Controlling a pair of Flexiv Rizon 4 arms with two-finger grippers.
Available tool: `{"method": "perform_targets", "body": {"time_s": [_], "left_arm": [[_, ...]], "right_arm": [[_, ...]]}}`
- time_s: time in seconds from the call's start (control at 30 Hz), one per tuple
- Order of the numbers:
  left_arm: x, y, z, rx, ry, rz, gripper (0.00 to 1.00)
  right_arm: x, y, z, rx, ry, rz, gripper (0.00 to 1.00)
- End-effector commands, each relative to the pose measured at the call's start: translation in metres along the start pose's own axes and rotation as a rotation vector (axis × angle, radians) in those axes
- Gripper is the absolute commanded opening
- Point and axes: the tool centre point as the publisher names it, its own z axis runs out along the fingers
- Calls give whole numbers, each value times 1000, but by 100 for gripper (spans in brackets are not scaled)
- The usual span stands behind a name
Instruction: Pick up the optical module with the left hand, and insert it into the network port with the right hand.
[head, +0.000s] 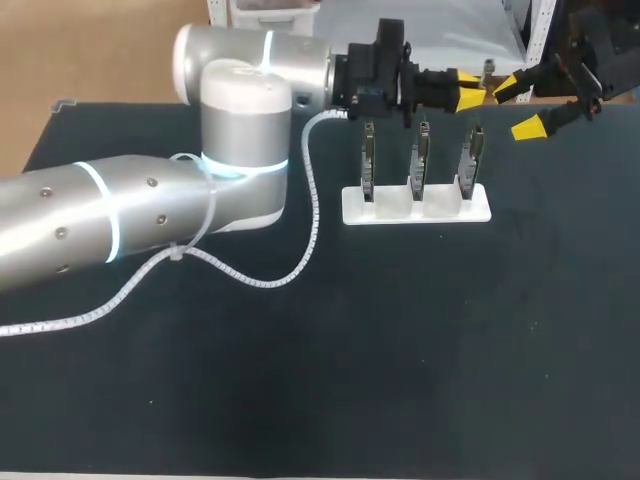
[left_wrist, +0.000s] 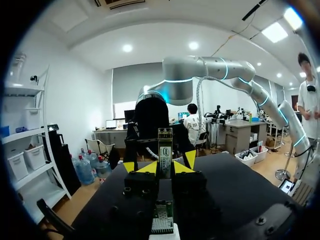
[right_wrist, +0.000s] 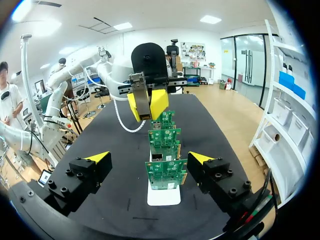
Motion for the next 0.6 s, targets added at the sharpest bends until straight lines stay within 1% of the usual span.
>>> {"method": "perform_targets", "body": {"time_s": [0.03, 0.23, 0.43, 0.47, 0.5, 0.6], "left_arm": [[1, 6, 3, 14, 2, -1, 0], [1, 6, 4, -1, -8, -11, 0], [5, 2, 9, -1, -1, -19, 0], [6, 2, 9, -8, -20, -59, 0], [6, 3, 9, -16, -29, -78, 0], [8, 4, 8, -34, -27, -83, 0]], "right_arm": [[0, 2, 1, 5, 1, -2, 100], [0, 2, 1, 5, 1, -2, 100], [0, 2, 1, 5, 1, -2, 100], [0, 2, 1, 5, 1, -2, 100], [0, 2, 1, 5, 1, -2, 100], [0, 2, 1, 5, 1, -2, 100]]}}
